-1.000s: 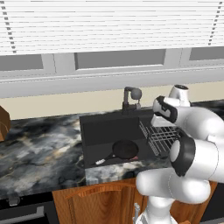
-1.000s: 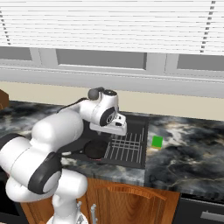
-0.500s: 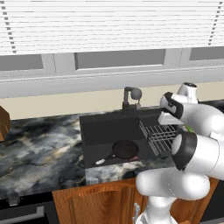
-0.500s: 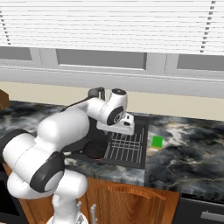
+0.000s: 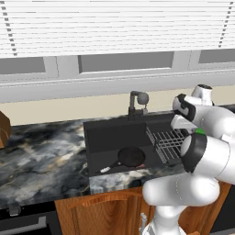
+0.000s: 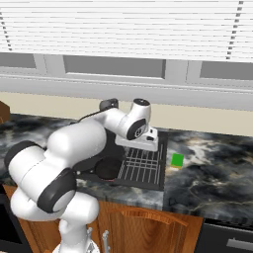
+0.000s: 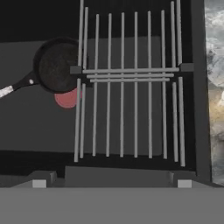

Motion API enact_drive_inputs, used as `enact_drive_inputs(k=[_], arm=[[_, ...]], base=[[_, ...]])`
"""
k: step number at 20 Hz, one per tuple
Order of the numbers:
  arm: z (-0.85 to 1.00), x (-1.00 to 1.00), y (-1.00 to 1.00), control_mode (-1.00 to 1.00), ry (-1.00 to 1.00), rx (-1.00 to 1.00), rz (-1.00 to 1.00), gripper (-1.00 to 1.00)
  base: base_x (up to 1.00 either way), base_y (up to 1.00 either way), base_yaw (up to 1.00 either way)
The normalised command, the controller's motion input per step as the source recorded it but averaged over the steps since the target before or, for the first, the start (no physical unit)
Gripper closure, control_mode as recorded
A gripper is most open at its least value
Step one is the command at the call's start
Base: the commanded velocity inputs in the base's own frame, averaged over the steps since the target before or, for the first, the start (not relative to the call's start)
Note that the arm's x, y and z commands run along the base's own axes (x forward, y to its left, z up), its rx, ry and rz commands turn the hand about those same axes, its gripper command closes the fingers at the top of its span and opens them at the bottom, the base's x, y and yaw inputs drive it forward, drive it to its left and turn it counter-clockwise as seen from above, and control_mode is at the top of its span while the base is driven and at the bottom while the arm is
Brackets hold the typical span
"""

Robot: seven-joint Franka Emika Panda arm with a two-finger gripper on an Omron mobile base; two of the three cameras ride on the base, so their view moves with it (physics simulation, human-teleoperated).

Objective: Pick the pan and sponge and place them into the sink. Then turn on the water.

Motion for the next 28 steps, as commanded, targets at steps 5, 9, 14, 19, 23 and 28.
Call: enact_drive_inputs(k=[5, 9, 14, 19, 23, 28], arm=[[0.04, 0.0, -0.25, -1.0, 0.0, 0.0, 0.0, -1.0], [0.03, 0.01, -0.25, -1.0, 0.0, 0.0, 0.0, -1.0], [0.01, 0.04, -0.25, -1.0, 0.01, 0.0, 0.0, -1.0], [0.01, 0.04, -0.26, -1.0, 0.02, 0.0, 0.0, -1.0], [0.0, 0.06, -0.27, -1.0, 0.02, 0.0, 0.0, -1.0], [0.0, 0.08, -0.28, -1.0, 0.01, 0.0, 0.0, -1.0]], base=[[0.0, 0.0, 0.0], [0.0, 0.0, 0.0], [0.0, 0.0, 0.0], [0.0, 0.0, 0.0], [0.0, 0.0, 0.0], [0.0, 0.0, 0.0]])
